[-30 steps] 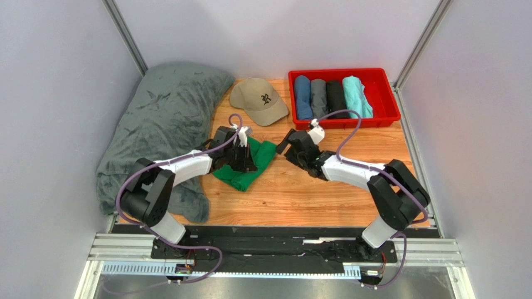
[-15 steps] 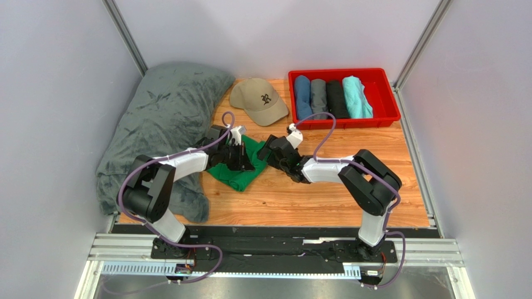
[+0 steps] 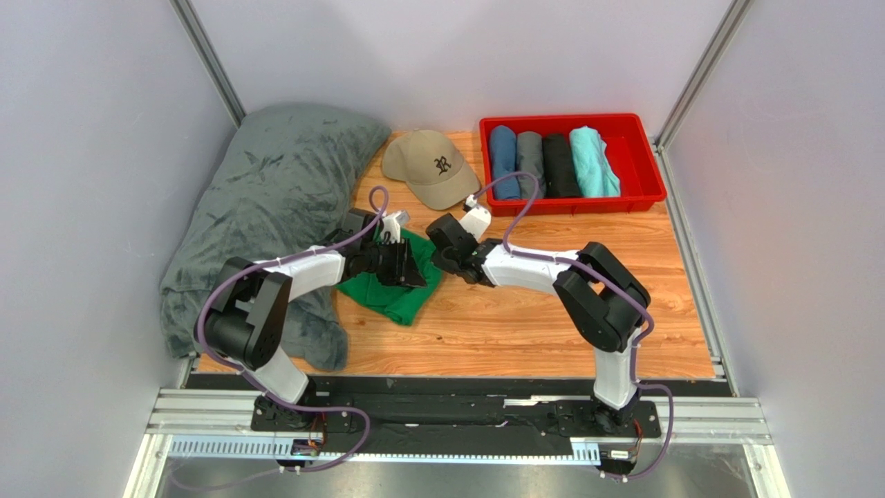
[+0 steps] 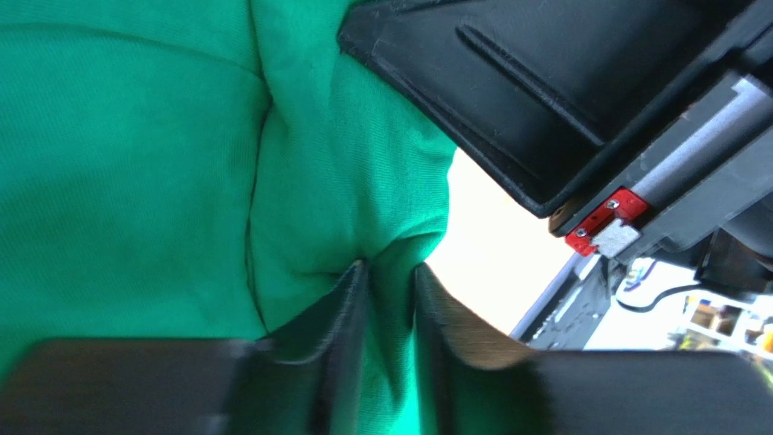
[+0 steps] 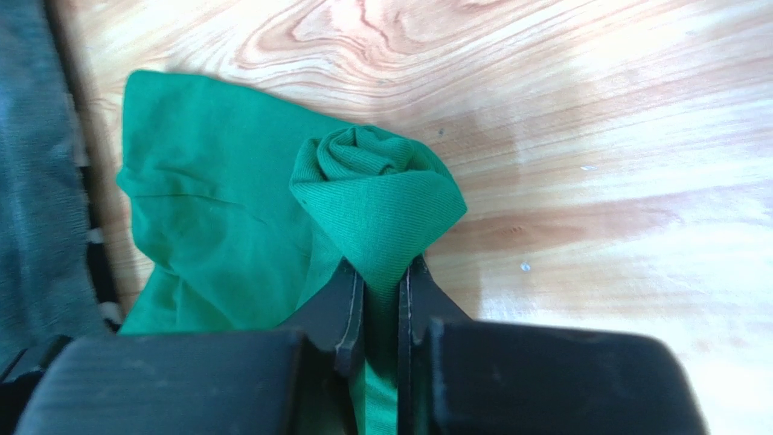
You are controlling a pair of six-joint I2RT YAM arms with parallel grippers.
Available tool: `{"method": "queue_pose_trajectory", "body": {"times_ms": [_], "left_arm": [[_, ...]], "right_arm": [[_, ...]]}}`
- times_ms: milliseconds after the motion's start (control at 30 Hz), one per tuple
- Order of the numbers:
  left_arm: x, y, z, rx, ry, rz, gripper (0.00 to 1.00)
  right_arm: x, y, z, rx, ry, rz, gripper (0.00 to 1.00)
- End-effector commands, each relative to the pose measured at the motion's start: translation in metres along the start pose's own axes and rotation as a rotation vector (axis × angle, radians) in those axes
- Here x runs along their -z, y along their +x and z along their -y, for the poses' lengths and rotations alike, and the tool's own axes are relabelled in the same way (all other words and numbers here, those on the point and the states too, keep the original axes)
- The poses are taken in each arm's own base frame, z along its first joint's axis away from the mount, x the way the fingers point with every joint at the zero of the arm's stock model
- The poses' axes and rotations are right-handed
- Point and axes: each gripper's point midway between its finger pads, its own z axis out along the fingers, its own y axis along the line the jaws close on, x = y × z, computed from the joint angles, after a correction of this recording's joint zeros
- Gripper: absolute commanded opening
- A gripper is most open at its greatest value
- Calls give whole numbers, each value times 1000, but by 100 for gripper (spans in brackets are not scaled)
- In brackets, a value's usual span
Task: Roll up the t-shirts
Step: Roll the T-shirt to the center of the board.
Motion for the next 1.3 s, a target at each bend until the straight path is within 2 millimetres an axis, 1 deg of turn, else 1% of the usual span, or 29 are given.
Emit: {"method": "queue_pose_trajectory", "body": {"times_ms": [0, 67, 133, 167, 233, 267, 333, 367, 400, 500, 533, 567, 600, 633, 667, 733, 767, 800, 867, 900, 967, 1000, 1033, 1067, 1133, 1167, 1200, 1233, 1267], "left_arm": [[16, -6, 13, -56, 14, 17, 49], [23, -17, 18, -77, 7, 60, 51], [29, -26, 19, -95, -16, 100, 51], [37, -33, 25, -129, -19, 137, 51], [45, -43, 23, -166, -63, 202, 51], [54, -50, 28, -211, -70, 238, 51], [63, -59, 27, -247, -120, 290, 51], [70, -65, 29, -282, -138, 319, 54], [73, -68, 28, -301, -158, 336, 54], [79, -75, 36, -440, -232, 378, 54], [82, -79, 37, -478, -276, 401, 54], [81, -75, 51, -561, -268, 401, 54], [80, -71, 55, -603, -280, 393, 54], [83, -74, 57, -638, -330, 411, 54], [79, -65, 73, -717, -317, 395, 54], [76, -58, 81, -762, -337, 380, 54], [75, -55, 85, -827, -348, 373, 54], [68, -43, 98, -883, -326, 355, 56], [65, -36, 103, -958, -346, 346, 59], [59, -24, 115, -1003, -318, 334, 61], [52, -13, 114, -1050, -333, 315, 73], [49, -9, 118, -1067, -325, 314, 73], [43, 1, 124, -1101, -309, 302, 73], [36, 5, 123, -1136, -315, 281, 84], [29, 8, 130, -1180, -321, 281, 85], [21, 10, 128, -1201, -331, 260, 85], [17, 7, 133, -1208, -330, 267, 85], [7, 8, 129, -1215, -353, 239, 85], [4, 6, 128, -1211, -369, 233, 85]], "right_arm": [[15, -26, 41, 130, 264, 57, 0], [22, -35, 46, 175, 297, 68, 0], [28, -40, 57, 209, 336, 59, 0], [33, -43, 67, 239, 376, 44, 0], [37, -47, 80, 265, 434, 31, 0], [42, -50, 90, 286, 481, 11, 0], [45, -51, 101, 300, 533, -19, 0], [51, -50, 112, 322, 584, -51, 0], [52, -54, 109, 320, 587, -58, 0], [53, -49, 118, 334, 645, -132, 0], [53, -52, 112, 330, 646, -132, 0], [54, -49, 120, 346, 689, -154, 0], [54, -48, 121, 348, 703, -166, 0], [52, -50, 116, 334, 699, -168, 0], [51, -46, 122, 342, 722, -192, 0], [50, -45, 116, 327, 718, -205, 0], [50, -44, 118, 327, 728, -211, 0], [47, -41, 119, 324, 733, -226, 0], [44, -40, 115, 321, 727, -243, 0], [41, -37, 117, 321, 738, -261, 0], [42, -38, 118, 326, 757, -265, 0], [41, -41, 115, 325, 757, -260, 0], [39, -41, 116, 326, 762, -262, 0], [39, -41, 116, 324, 769, -266, 0], [36, -43, 112, 320, 767, -262, 0], [36, -44, 113, 316, 772, -264, 0], [35, -45, 110, 313, 767, -259, 0], [34, -43, 111, 311, 769, -262, 0], [33, -43, 111, 311, 770, -266, 0]]}}
